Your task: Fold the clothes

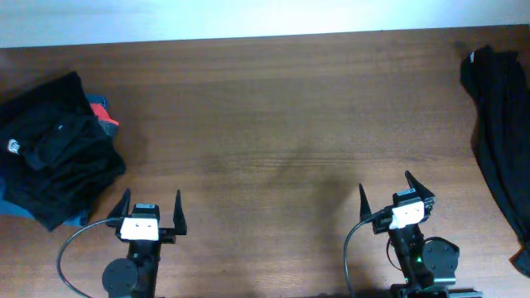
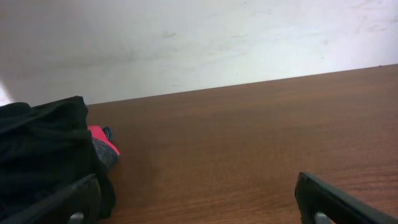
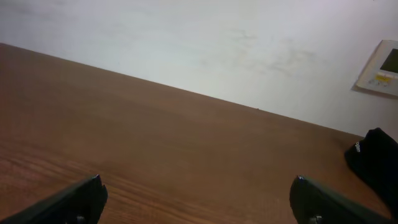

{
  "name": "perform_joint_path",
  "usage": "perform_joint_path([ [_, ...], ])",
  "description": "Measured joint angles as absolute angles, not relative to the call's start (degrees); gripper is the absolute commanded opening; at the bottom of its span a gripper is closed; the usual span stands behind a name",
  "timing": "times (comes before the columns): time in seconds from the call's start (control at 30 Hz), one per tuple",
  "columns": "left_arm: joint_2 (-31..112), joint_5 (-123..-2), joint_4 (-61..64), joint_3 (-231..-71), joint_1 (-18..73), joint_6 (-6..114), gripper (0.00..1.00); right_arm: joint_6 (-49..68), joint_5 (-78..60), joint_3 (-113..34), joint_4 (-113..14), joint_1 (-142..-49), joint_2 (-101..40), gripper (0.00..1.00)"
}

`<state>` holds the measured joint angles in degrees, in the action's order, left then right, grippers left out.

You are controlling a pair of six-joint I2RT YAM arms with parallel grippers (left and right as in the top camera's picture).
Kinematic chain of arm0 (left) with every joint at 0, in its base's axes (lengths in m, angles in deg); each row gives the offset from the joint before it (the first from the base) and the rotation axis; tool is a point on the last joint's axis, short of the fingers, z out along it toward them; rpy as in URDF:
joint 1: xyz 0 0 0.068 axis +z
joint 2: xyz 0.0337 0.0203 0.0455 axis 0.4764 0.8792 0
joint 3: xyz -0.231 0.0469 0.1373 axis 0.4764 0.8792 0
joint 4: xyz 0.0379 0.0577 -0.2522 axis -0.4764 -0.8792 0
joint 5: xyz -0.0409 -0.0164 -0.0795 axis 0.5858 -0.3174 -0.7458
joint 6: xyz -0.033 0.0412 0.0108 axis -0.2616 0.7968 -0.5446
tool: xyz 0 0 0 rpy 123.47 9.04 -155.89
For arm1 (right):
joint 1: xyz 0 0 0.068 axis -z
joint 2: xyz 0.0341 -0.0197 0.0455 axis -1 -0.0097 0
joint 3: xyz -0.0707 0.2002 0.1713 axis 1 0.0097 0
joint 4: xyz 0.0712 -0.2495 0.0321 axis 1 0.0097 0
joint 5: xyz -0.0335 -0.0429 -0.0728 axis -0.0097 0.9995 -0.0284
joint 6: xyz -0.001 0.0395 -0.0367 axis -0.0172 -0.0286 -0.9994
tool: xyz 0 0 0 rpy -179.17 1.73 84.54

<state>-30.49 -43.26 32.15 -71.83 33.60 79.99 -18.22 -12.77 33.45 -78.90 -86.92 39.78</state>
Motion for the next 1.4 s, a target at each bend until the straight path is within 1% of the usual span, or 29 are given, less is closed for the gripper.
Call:
perform_joint_path([
  [0.57,-30.49,-43.24,32.15,-71.83,33.6,79.99,0.99,-18.01,-12.86,33.45,-78.92,-86.92,39.78,0.99],
  [0.67,-30.49,-43.26,32.15,-71.83,33.6,79.33,0.99,-13.74,-12.86,33.45,-78.92,-86.92,39.78,0.99],
  [0.8,-30.49,-43.26,32.2,-71.83,33.6,73.39,0.99,-8.19,-12.68,33.45,-78.97,-86.92,39.78,0.99],
  [0.97,-29.68,-43.53,31.63,-74.04,33.6,70.63,0.99,-4.35,-10.43,30.5,-77.89,-86.92,38.97,0.99],
  [1.07,-24.92,-43.68,29.97,-80.44,33.6,69.85,0.99,-1.99,-9.34,24.84,-75.38,-86.92,34.32,0.99],
  [1.13,-19.15,-43.77,29.23,-85.23,33.6,69.61,0.99,-0.89,-9.03,21.36,-73.13,-86.92,30.03,0.99],
  [1.3,-4.55,-43.92,26.95,-96.18,33.6,69.41,0.99,0.83,-8.71,8.68,-66.7,-86.92,14.86,0.99],
  [1.33,0.42,-43.96,24.72,-100.27,33.6,69.41,0.99,1.1,-8.71,3.37,-63.23,-86.92,9.33,0.99],
  [1.4,5.53,-44.23,21.99,-104.35,33.6,69.41,0.99,1.29,-8.62,-2.27,-58.57,-86.92,3.74,0.99],
])
